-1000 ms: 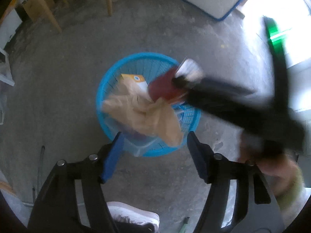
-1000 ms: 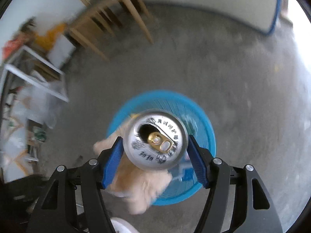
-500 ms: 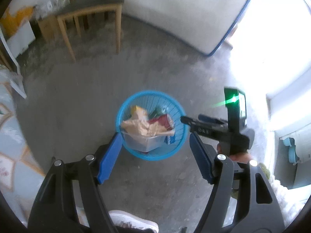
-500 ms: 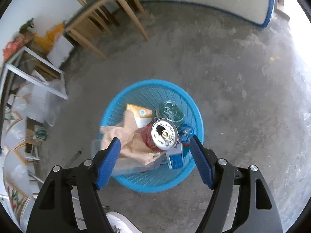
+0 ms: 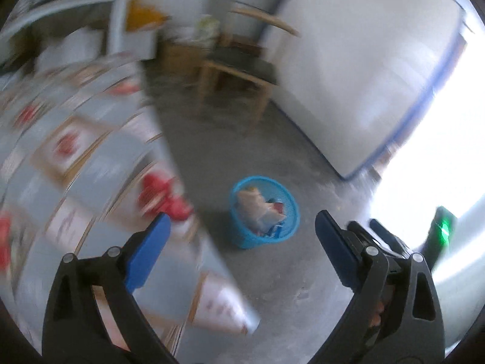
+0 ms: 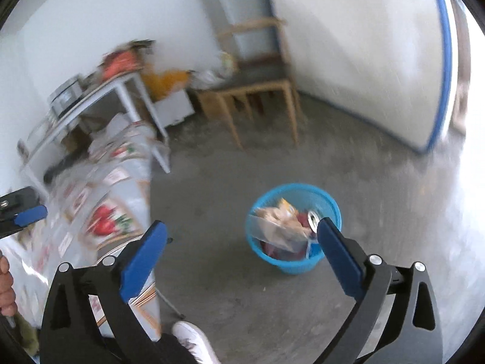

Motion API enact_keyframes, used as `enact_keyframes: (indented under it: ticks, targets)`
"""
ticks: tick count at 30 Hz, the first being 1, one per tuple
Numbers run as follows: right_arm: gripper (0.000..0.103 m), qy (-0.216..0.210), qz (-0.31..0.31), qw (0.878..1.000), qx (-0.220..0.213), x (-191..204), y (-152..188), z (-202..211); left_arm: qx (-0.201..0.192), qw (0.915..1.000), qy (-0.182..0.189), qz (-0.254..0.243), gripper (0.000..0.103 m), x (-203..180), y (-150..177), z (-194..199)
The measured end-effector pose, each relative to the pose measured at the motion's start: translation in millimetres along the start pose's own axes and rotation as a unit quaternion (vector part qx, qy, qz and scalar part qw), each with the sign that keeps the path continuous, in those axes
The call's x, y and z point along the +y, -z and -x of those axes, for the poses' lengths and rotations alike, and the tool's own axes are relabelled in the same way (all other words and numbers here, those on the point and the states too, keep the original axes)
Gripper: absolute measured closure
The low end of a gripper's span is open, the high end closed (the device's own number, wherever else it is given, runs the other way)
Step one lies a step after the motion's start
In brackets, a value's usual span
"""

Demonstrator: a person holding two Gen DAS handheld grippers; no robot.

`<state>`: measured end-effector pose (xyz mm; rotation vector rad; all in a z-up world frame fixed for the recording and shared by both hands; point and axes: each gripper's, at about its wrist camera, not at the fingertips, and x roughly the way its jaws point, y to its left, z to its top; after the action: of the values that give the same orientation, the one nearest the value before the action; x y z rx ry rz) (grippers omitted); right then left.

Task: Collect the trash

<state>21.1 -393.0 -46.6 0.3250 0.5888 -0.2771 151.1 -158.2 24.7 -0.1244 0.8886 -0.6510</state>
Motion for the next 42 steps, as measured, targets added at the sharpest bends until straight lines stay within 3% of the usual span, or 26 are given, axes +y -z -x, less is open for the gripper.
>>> enact_keyframes:
  ticks: [6, 12, 14, 19, 24, 28, 37, 42]
  targets:
    - [0.006, -0.020, 0.067, 0.996, -0.062, 70.4, 1.7, 41.5, -0.067, 0.9909, -0.102, 0.057, 0.008, 42.7, 47.5, 46.9]
    - [0.006, -0.035, 0.114, 0.992, -0.045, 127.0, 10.8, 58.8, -0.088, 0.9763, -0.166, 0.107, 0.009, 59.5, 75.4, 82.1]
    - [0.006, -0.035, 0.120, 0.991, -0.039, 140.7, 15.6, 63.9, -0.096, 0.9700, -0.198, 0.102, 0.009, 57.8, 84.0, 92.4]
    - [0.006, -0.004, 0.140, 0.989, -0.035, 162.7, 23.3, 70.1, -0.111, 0.9625, -0.240, 0.062, 0.008, 51.2, 93.1, 105.6]
    - [0.006, 0.039, 0.150, 0.987, -0.038, 164.2, 29.4, 77.3, -0.110, 0.9655, -0.231, 0.051, 0.009, 49.6, 104.7, 112.4]
    - [0.006, 0.058, 0.141, 0.987, -0.040, 158.7, 36.7, 84.4, -0.100, 0.9628, -0.243, 0.063, 0.009, 51.5, 114.3, 111.4]
    - [0.006, 0.107, 0.120, 0.987, 0.012, 132.5, 65.5, 90.2, -0.036, 0.9696, -0.238, 0.042, 0.009, 35.8, 135.8, 93.5]
    - [0.006, 0.122, 0.100, 0.987, 0.031, 113.2, 78.5, 93.7, -0.037, 0.9679, -0.248, 0.021, 0.009, 23.5, 138.4, 93.2]
